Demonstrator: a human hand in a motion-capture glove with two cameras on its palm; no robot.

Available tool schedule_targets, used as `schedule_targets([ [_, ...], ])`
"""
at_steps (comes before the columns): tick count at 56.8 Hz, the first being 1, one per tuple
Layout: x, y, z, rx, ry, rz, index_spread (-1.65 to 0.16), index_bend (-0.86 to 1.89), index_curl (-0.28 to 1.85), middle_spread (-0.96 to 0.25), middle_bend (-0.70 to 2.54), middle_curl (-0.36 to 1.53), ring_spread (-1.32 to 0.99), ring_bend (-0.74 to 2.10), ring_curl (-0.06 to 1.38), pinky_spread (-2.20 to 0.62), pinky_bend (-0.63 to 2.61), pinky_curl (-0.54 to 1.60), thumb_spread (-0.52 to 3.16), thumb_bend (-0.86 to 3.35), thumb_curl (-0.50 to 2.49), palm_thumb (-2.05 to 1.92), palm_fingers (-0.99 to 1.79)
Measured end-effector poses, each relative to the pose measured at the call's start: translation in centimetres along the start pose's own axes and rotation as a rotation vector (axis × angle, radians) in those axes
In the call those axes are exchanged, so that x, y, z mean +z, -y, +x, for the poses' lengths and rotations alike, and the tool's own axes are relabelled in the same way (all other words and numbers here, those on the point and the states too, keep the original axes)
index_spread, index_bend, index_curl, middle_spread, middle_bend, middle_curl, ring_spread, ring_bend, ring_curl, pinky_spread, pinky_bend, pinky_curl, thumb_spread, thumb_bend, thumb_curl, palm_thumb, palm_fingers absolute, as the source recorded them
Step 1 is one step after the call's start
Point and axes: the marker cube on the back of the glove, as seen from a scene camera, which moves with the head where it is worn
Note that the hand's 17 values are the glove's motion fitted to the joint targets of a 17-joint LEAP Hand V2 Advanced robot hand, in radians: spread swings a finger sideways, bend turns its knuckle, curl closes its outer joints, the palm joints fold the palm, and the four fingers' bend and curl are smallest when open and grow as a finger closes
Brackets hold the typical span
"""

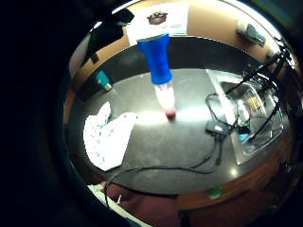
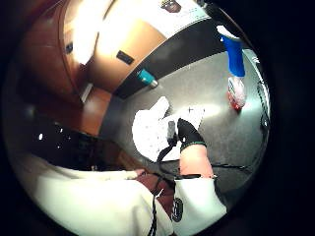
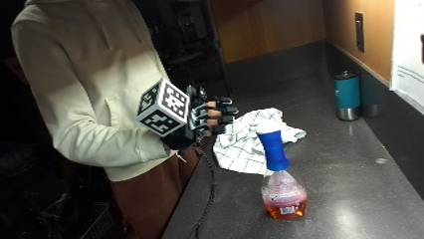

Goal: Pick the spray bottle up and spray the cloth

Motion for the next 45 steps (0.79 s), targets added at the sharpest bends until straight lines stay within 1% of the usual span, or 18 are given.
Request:
schedule_targets([
  [17, 1.0, 1.4, 2.2, 0.082, 0.033, 0.091, -0.32, 0.12, 0.26, -0.05, 0.26, 0.37, -0.02, 0.29, 0.3, 0.18, 0.21, 0.35, 0.91, -0.03, 0.49, 0.79, 0.43],
  [27, 1.9, 2.8, 4.2, 0.177, 0.098, 0.08, -0.29, 0.11, 0.24, -0.06, 0.27, 0.38, -0.02, 0.32, 0.32, 0.16, 0.2, 0.35, 0.91, -0.03, 0.49, 0.79, 0.46],
  [36, 3.3, 3.9, 5.5, 0.254, 0.172, 0.07, -0.27, 0.1, 0.22, -0.07, 0.26, 0.38, -0.02, 0.35, 0.33, 0.16, 0.25, 0.37, 0.91, -0.03, 0.49, 0.78, 0.4],
  [45, 4.4, 5.2, 6.6, 0.331, 0.255, 0.111, -0.25, 0.09, 0.21, -0.05, 0.24, 0.38, -0.01, 0.35, 0.33, 0.15, 0.3, 0.38, 0.9, -0.03, 0.49, 0.75, 0.32],
])
